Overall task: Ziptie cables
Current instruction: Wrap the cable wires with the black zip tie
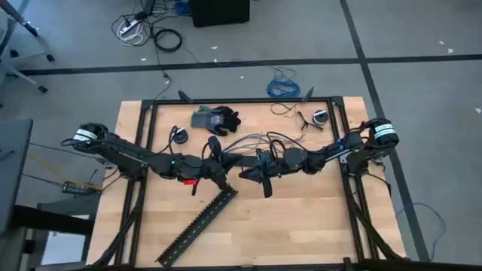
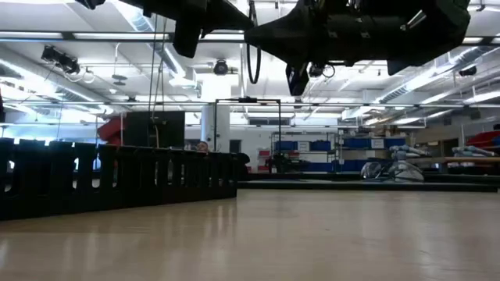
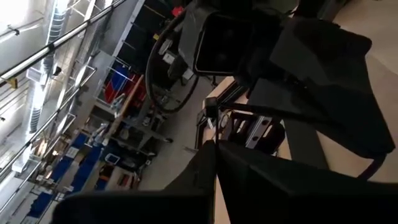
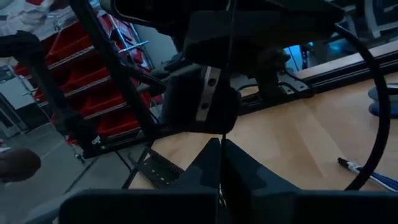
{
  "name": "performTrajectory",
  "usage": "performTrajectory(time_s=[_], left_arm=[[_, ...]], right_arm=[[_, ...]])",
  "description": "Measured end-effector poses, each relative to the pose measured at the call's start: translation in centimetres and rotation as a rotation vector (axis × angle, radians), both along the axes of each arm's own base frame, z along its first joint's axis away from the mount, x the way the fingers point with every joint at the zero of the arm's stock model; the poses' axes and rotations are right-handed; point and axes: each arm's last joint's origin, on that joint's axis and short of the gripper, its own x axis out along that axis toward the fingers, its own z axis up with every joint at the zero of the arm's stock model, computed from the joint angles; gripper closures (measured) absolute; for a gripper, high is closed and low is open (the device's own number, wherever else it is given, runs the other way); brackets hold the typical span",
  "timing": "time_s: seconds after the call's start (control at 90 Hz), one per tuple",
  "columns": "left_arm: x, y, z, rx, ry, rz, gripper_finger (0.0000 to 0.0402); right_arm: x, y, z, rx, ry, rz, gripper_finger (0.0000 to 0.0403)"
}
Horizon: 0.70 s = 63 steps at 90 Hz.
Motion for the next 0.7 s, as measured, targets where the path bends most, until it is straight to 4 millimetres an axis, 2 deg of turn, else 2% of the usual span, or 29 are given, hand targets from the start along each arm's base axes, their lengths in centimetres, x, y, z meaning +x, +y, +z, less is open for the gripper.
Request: performTrajectory(time_s=[0.7], left_arm=[[-0.02, 0.01, -0.12, 0.003, 0.013, 0.001, 0.0401]], right_arm=[[0.03, -0.32, 0.28, 0.041, -0.024, 0.000, 0.0403]])
